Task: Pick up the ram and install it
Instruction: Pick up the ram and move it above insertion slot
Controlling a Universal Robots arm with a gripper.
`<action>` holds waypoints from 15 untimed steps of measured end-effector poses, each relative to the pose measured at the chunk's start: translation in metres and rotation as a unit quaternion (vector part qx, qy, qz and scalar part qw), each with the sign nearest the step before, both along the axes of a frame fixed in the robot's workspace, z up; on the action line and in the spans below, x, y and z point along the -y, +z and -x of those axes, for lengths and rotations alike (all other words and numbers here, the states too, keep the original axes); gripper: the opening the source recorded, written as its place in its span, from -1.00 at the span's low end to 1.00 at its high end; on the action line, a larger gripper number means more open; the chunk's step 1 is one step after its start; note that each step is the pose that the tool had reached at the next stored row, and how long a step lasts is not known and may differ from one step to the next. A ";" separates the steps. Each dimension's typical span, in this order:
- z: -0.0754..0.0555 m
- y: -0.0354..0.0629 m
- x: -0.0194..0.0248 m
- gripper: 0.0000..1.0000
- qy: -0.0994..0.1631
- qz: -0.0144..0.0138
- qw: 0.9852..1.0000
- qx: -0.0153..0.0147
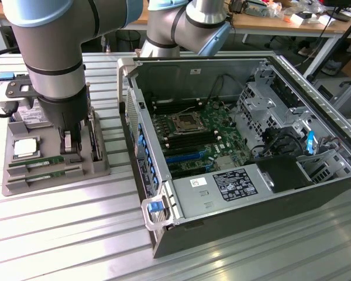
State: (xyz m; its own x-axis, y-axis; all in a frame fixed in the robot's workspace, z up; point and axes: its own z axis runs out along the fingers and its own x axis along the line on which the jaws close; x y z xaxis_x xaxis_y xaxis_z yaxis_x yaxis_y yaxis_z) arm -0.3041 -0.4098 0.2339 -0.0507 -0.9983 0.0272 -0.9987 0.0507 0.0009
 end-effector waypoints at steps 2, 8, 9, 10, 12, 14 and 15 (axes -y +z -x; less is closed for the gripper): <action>0.001 -0.0015 0.0000 -0.28 0.000 0.000 1.000 0.000; 0.013 -0.0049 0.0002 -0.28 0.000 0.000 1.000 0.000; 0.015 -0.0054 0.0002 -0.28 0.000 0.000 1.000 0.000; 0.016 -0.0059 0.0002 -0.28 0.000 0.000 1.000 0.000; 0.019 -0.0071 0.0003 -0.28 0.000 0.000 1.000 0.000; 0.022 -0.0080 0.0003 -0.28 0.000 0.000 1.000 0.000; 0.024 -0.0086 0.0003 -0.28 0.000 0.000 1.000 0.000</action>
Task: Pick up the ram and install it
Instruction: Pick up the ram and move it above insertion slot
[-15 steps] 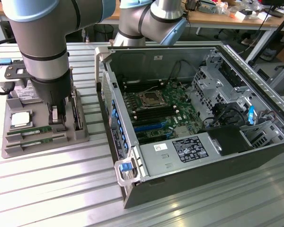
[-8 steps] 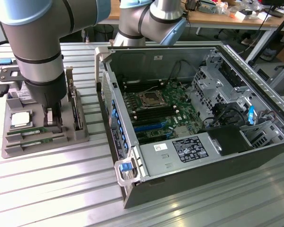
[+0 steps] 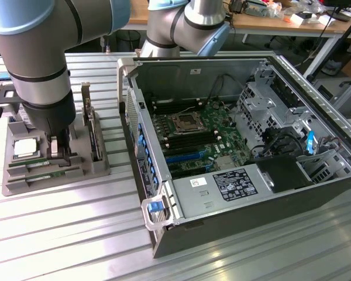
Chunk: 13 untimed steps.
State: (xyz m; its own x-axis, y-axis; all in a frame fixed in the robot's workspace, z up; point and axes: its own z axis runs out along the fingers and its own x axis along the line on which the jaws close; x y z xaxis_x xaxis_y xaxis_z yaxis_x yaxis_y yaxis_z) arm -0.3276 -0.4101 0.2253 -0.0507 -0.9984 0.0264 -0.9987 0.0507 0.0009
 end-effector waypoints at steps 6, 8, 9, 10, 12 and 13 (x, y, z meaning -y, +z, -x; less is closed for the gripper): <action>0.011 -0.0027 0.0005 -0.28 0.000 0.000 1.000 0.000; 0.014 -0.0038 0.0028 -0.28 0.001 0.000 1.000 0.000; 0.015 -0.0041 0.0041 -0.28 0.001 0.000 1.000 0.000; 0.015 -0.0043 0.0053 -0.28 0.002 0.000 1.000 0.000; 0.020 -0.0056 0.0099 -0.28 0.009 0.000 1.000 0.000; 0.021 -0.0061 0.0109 -0.28 0.014 0.000 1.000 0.000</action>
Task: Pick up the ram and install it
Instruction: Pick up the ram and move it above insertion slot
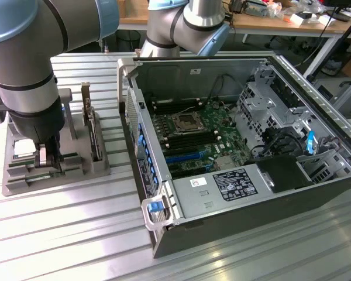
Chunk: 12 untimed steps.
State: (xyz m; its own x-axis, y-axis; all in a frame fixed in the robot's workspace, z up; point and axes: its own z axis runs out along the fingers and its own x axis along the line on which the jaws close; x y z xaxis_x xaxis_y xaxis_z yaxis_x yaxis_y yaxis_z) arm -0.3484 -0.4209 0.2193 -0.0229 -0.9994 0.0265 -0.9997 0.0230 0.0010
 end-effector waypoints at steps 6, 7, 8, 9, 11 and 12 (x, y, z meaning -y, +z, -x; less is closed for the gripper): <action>0.015 -0.0044 0.0018 -0.28 0.033 0.000 0.999 0.000; 0.016 -0.0055 0.0018 -0.28 0.033 0.000 0.999 0.000; 0.016 -0.0066 0.0018 -0.28 0.033 0.000 0.999 0.000; 0.018 -0.0084 0.0018 -0.28 0.033 0.000 0.999 0.000; 0.019 -0.0099 0.0018 -0.28 0.033 0.000 0.999 0.000; 0.019 -0.0104 0.0018 -0.28 0.033 0.000 0.999 0.000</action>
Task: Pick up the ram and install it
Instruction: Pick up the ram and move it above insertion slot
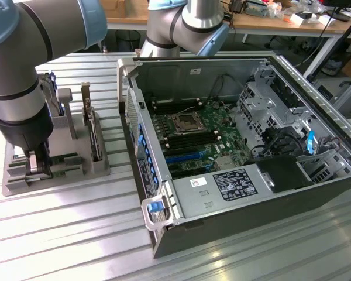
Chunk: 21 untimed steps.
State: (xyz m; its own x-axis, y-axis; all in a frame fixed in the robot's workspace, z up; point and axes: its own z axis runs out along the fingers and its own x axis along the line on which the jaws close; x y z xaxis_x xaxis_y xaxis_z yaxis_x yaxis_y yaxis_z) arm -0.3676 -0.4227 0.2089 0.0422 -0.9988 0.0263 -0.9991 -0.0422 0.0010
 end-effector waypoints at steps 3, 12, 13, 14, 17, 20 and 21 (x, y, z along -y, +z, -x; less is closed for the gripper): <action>0.001 -0.0016 0.0000 -0.28 0.000 0.000 1.000 0.000; 0.001 -0.0019 0.0000 -0.69 0.000 0.000 1.000 0.000; 0.001 -0.0018 0.0000 -0.76 0.000 0.000 1.000 0.000; 0.001 -0.0019 0.0000 -0.76 0.000 0.000 1.000 0.000; 0.001 -0.0019 0.0000 -0.76 0.000 0.000 1.000 0.000; 0.001 -0.0018 0.0000 -0.76 0.000 0.000 1.000 0.000; 0.001 -0.0014 0.0000 -0.76 0.000 0.000 1.000 0.000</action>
State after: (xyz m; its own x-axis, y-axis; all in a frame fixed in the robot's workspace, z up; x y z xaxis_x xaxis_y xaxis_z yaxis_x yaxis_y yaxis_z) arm -0.3685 -0.4227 0.2075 0.0422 -0.9988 0.0260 -0.9991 -0.0422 0.0007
